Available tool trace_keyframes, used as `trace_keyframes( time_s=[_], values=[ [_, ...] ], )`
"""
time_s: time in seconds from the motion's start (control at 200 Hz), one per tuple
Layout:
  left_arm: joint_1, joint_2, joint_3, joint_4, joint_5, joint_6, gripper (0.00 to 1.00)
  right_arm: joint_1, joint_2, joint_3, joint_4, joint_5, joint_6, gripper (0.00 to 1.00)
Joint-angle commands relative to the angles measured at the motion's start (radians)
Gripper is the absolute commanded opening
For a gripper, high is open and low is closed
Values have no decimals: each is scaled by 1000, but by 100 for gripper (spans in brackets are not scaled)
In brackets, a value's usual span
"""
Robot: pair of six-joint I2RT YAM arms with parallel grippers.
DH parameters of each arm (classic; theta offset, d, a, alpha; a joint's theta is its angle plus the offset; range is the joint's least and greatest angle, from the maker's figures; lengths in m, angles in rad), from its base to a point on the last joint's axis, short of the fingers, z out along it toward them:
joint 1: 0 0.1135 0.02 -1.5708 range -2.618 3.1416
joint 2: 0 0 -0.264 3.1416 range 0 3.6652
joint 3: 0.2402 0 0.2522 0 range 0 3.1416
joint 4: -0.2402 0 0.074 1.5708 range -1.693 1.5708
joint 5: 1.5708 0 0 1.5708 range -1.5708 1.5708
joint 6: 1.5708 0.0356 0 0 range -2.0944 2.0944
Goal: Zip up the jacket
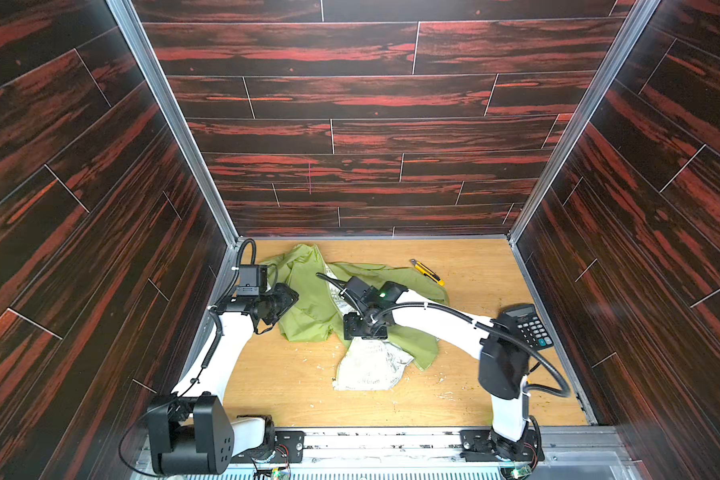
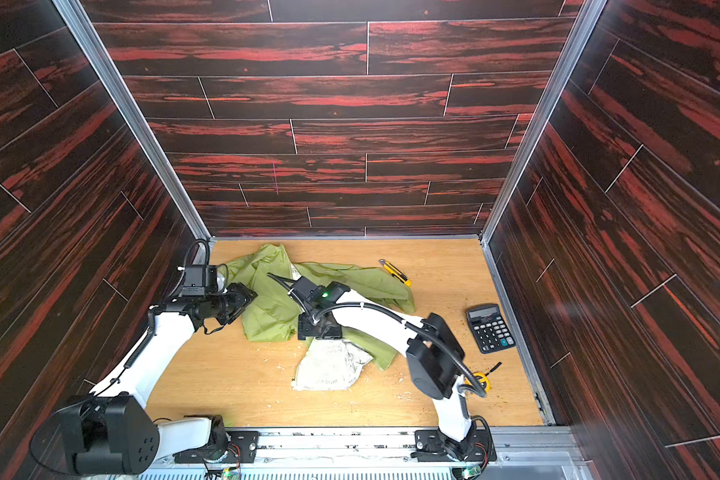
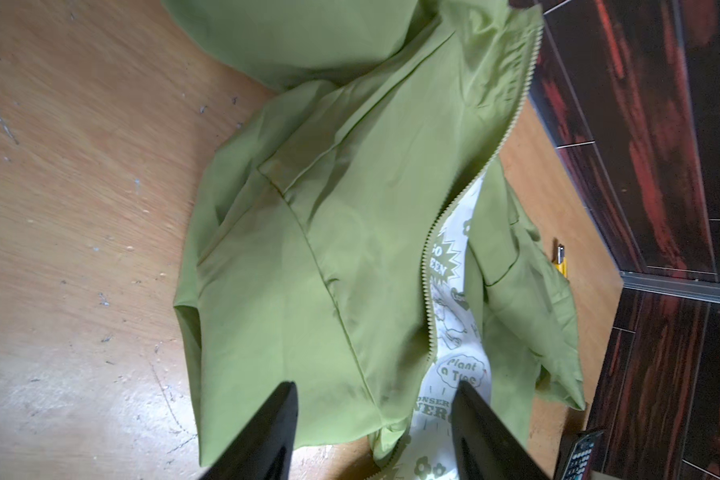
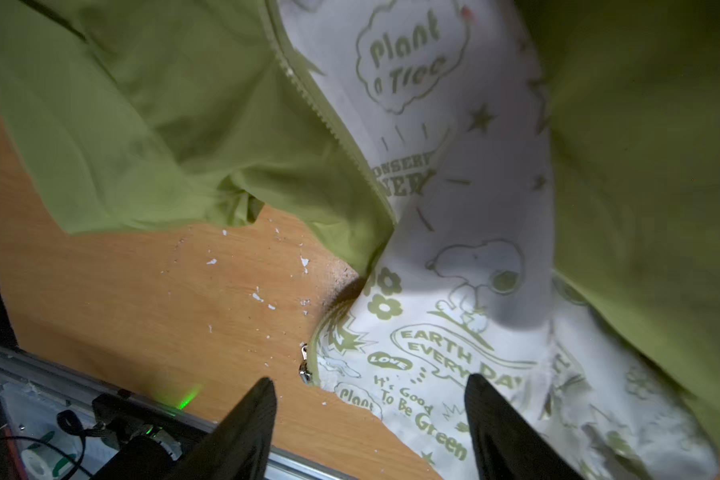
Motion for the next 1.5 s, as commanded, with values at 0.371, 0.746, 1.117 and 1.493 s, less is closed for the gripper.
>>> trace_keyframes(
  time_s=[0.371, 0.746, 1.117, 1.493],
  values=[
    [12, 165, -81, 115, 58, 14, 55, 36, 262, 215, -125, -102, 124, 63],
    [21, 214, -133, 172, 98, 29, 50, 109, 219, 243, -206, 11, 228, 64],
    [39, 270, -145, 206, 57, 17, 42, 81, 286, 197, -149, -57, 143, 66],
    [50, 330, -144, 215, 26, 23, 37, 56, 333, 167, -88, -101, 74, 58]
  ],
)
